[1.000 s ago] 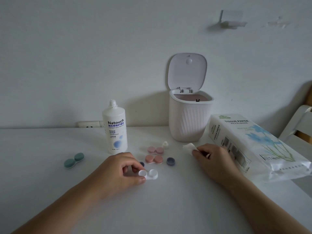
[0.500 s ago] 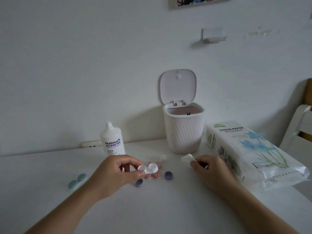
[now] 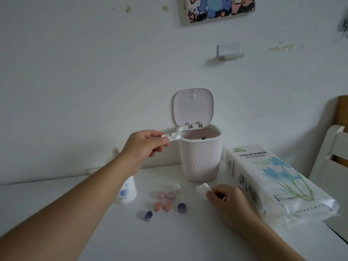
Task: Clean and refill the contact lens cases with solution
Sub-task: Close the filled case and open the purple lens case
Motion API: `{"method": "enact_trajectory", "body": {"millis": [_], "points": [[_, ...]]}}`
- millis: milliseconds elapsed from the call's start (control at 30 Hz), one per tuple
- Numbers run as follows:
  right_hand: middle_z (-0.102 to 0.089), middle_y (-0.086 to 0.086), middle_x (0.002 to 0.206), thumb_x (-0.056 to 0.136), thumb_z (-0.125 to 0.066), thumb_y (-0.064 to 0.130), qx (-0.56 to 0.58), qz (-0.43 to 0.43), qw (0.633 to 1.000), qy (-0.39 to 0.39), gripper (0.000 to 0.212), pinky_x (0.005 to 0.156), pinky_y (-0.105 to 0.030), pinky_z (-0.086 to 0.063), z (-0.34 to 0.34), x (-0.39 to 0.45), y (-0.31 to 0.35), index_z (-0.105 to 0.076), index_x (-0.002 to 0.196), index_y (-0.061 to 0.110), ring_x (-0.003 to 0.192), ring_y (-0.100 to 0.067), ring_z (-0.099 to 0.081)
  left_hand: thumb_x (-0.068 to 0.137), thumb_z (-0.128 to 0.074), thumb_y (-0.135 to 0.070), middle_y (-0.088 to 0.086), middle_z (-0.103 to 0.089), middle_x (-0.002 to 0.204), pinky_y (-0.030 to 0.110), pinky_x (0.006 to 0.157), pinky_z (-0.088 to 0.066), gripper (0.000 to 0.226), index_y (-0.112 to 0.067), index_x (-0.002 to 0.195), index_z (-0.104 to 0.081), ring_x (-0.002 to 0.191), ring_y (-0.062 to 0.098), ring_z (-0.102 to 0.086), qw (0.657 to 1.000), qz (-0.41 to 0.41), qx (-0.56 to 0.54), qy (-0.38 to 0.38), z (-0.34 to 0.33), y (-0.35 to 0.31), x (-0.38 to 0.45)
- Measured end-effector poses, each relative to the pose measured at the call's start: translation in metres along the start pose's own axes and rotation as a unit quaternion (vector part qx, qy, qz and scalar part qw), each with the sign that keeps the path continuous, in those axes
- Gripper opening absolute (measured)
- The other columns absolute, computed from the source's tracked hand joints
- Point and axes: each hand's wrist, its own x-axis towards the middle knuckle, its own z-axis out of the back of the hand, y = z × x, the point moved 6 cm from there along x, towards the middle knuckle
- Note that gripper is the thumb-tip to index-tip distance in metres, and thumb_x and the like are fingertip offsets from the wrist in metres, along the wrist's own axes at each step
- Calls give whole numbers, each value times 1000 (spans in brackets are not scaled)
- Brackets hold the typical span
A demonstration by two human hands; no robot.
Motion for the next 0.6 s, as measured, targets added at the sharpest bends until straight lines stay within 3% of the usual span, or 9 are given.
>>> {"method": "enact_trajectory", "body": {"millis": [100, 200, 367, 433, 500, 600], "points": [[-57, 5, 64, 74, -52, 62, 15, 6, 1000, 6, 40, 52, -26, -38, -2, 1, -1, -64, 78, 24, 50, -2, -41, 80, -80, -21, 3, -80, 86, 26, 65, -45, 14, -18, 93, -77, 62, 7, -65, 1000, 10, -12, -4, -12, -3, 22], [-61, 2, 73, 73, -51, 62, 13, 9, 1000, 6, 40, 52, -25, -37, -3, 1, -3, -64, 79, 25, 51, -2, -42, 73, -82, -22, -1, -79, 82, 22, 62, -47, 18, -19, 90, -77, 61, 4, -65, 1000, 0, 25, -5, -24, -13, 42], [-61, 7, 72, 70, -47, 67, 14, 12, 1000, 4, 46, 52, -19, -37, -4, 2, -3, -64, 79, 24, 53, -2, -43, 73, -84, -20, -12, -72, 65, 8, 51, -45, 16, -27, 85, -76, 56, -1, -61, 972, -102, 212, 13, -44, -39, 69], [-56, 10, 66, 70, -46, 69, 9, 15, 1000, -5, 50, 51, -19, -36, -4, 2, -2, -61, 78, 23, 53, -2, -42, 77, -81, -20, -15, -67, 64, 8, 53, -43, 15, -28, 88, -75, 57, -3, -57, 937, -161, 307, 45, -56, -49, 73], [-53, 13, 63, 70, -45, 70, 1, 18, 1000, -10, 52, 50, -19, -35, -4, 3, -2, -60, 79, 22, 53, -3, -41, 82, -75, -21, -13, -68, 74, 18, 61, -49, 13, -26, 94, -74, 68, 3, -62, 884, -222, 404, 76, -68, -58, 73], [-55, 5, 71, 72, -44, 70, -13, 30, 999, -17, 55, 51, -21, -33, -4, 4, -2, -57, 81, 17, 54, -4, -40, 92, -63, -21, -5, -67, 84, 35, 69, -51, 12, -23, 102, -70, 81, 21, -62, 760, -307, 560, 119, -85, -67, 70]]}}
